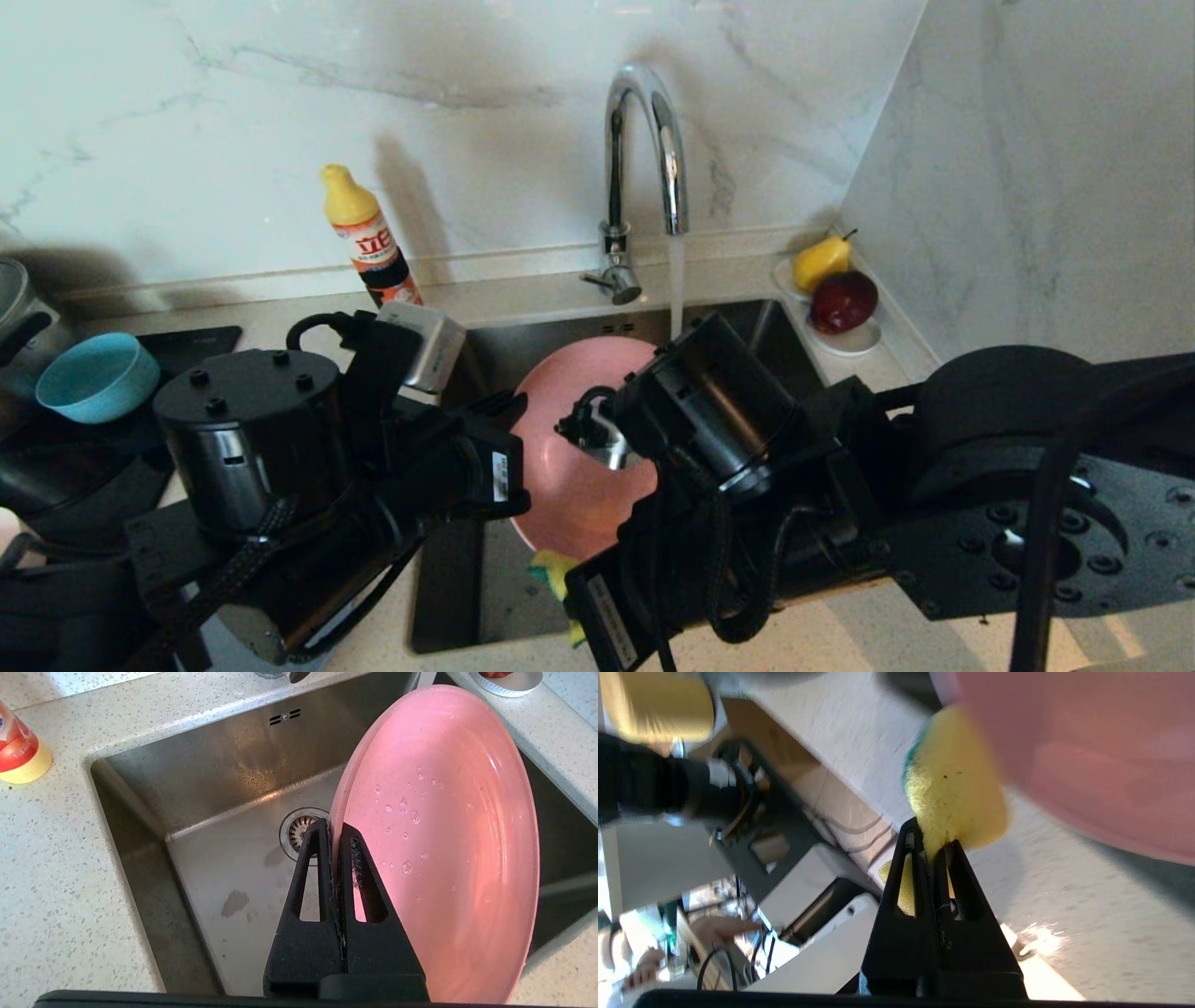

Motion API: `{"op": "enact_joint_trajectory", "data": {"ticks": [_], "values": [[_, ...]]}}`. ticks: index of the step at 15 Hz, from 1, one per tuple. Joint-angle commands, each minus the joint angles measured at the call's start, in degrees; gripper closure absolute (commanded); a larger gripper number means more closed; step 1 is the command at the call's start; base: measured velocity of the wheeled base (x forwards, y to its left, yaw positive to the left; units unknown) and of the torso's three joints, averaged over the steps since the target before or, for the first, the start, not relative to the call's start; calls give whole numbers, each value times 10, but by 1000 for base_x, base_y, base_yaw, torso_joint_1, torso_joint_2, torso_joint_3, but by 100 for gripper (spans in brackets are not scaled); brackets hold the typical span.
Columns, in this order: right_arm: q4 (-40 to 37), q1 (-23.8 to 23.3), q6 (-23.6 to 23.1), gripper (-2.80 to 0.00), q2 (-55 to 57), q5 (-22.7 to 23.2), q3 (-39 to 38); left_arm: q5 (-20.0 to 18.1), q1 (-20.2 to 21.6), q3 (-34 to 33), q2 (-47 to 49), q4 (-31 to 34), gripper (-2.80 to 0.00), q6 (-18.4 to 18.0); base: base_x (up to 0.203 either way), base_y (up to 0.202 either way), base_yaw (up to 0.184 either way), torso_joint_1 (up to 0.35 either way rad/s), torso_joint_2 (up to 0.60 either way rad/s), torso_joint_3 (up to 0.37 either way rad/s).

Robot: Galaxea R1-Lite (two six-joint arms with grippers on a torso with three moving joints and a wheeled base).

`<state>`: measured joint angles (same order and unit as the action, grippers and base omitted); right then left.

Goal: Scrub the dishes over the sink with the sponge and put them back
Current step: Wipe the plate

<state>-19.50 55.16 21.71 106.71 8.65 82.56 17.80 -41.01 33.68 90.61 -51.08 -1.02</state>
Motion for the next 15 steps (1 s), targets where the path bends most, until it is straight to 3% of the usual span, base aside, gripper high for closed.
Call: {"op": "enact_joint_trajectory", "data": {"ticks": [1,15], "values": [[-2,-20,1,0,-13,0,10,1,0,-2,-5,-3,0,0,0,0,0,0,0,0],[0,-38,-3,0,2,1,25,-8,-8,-27,-29,-3,0,0,0,0,0,0,0,0]]}}
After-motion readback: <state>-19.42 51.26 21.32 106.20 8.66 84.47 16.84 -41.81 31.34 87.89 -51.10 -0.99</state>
